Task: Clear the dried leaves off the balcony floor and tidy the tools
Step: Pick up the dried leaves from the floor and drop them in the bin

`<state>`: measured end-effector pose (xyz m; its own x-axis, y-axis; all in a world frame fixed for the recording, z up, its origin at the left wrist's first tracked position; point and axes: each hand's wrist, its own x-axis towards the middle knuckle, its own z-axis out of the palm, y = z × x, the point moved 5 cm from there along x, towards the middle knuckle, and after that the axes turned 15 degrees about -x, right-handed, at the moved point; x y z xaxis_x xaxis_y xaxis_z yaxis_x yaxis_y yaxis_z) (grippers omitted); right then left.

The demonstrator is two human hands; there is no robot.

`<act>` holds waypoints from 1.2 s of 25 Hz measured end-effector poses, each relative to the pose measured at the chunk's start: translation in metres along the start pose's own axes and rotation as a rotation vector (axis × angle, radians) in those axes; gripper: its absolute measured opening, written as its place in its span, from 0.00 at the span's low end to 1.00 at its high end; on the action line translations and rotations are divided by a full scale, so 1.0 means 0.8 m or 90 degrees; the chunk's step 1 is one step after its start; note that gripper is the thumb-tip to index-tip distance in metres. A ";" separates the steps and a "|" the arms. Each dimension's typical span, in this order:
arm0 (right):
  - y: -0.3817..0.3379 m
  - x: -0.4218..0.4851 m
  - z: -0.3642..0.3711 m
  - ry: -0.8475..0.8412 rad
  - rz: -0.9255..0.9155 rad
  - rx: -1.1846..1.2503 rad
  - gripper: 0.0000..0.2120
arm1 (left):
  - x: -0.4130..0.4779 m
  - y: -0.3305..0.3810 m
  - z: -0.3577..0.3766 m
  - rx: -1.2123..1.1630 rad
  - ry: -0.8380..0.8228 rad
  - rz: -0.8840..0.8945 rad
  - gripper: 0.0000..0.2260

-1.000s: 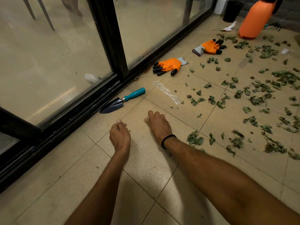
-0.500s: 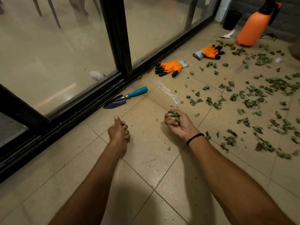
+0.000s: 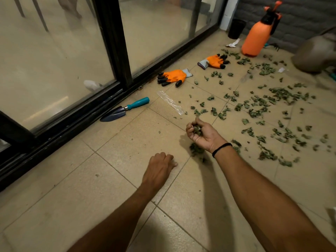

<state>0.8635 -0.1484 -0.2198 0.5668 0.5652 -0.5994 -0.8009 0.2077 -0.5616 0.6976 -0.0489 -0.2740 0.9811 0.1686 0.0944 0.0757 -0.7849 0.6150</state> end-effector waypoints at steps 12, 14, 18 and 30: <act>-0.003 0.000 -0.043 0.371 -0.120 -0.429 0.16 | 0.076 -0.038 -0.071 -0.441 0.318 -0.477 0.16; -0.006 0.003 -0.044 0.405 -0.135 -0.474 0.17 | 0.089 -0.045 -0.086 -0.340 0.287 -0.382 0.17; -0.019 0.002 -0.057 0.540 -0.186 -0.652 0.19 | 0.106 -0.058 -0.072 -0.171 0.185 -0.248 0.09; 0.036 -0.018 -0.069 0.495 -0.253 -1.257 0.28 | 0.121 -0.043 -0.040 -0.039 0.135 -0.201 0.08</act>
<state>0.8431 -0.1943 -0.2586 0.9627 0.2534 -0.0954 0.2463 -0.9659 -0.0796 0.7845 0.0137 -0.2612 0.8527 0.5202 0.0487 0.3505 -0.6386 0.6851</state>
